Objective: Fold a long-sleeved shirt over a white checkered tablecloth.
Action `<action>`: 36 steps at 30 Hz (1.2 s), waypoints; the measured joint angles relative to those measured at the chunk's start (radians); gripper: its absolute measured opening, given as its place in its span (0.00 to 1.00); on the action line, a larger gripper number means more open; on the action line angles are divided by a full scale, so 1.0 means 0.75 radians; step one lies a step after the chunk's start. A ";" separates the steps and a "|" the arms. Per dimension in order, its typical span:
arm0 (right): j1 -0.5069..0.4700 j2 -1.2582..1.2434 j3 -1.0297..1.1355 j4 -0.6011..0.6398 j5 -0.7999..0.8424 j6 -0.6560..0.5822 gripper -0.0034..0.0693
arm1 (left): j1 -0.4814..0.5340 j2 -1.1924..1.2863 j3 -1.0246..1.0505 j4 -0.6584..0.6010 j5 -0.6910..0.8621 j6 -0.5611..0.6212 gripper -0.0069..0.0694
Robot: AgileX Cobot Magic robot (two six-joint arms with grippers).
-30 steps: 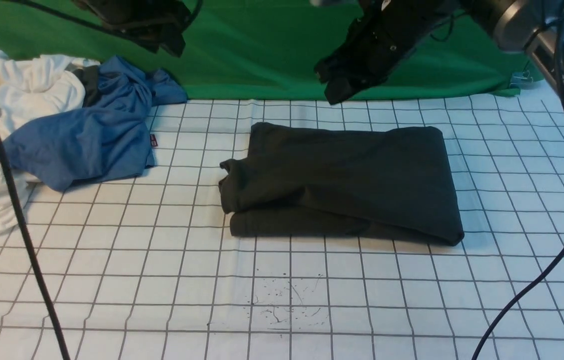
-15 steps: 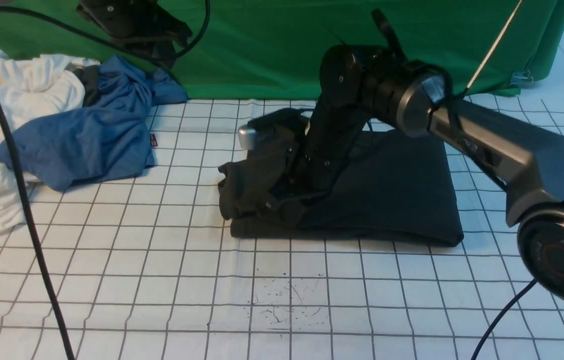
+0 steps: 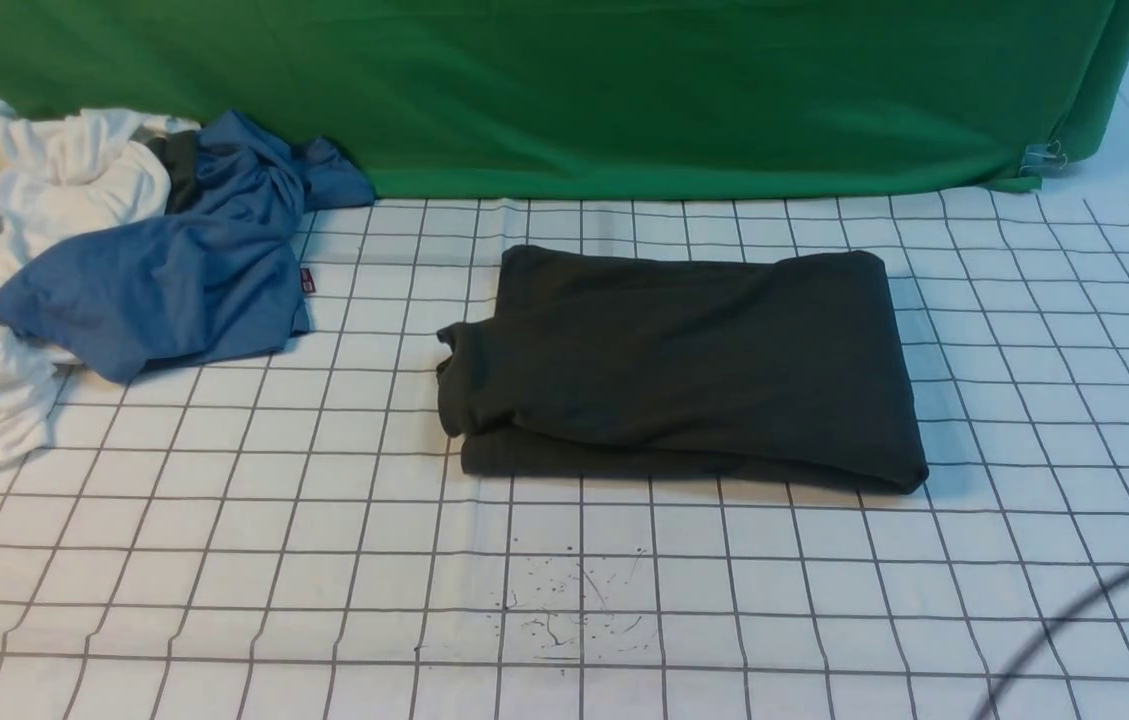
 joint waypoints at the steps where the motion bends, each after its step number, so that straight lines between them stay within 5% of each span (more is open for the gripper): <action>1: -0.012 -0.100 0.040 -0.009 0.000 -0.012 0.08 | 0.000 -0.094 0.092 0.010 0.000 -0.007 0.15; 7: -0.020 -0.442 0.270 -0.016 -0.033 -0.062 0.09 | 0.000 -0.478 0.563 0.039 -0.068 -0.066 0.15; 18: -0.020 -1.182 1.273 -0.007 -0.677 -0.074 0.10 | 0.000 -1.331 1.680 0.044 -0.598 -0.171 0.15; 25: -0.020 -1.598 1.802 0.000 -1.066 -0.074 0.10 | 0.000 -1.736 2.045 0.044 -0.655 -0.215 0.16; 36: -0.020 -1.893 2.076 0.003 -1.120 -0.074 0.12 | 0.000 -2.054 2.235 0.049 -0.657 -0.215 0.17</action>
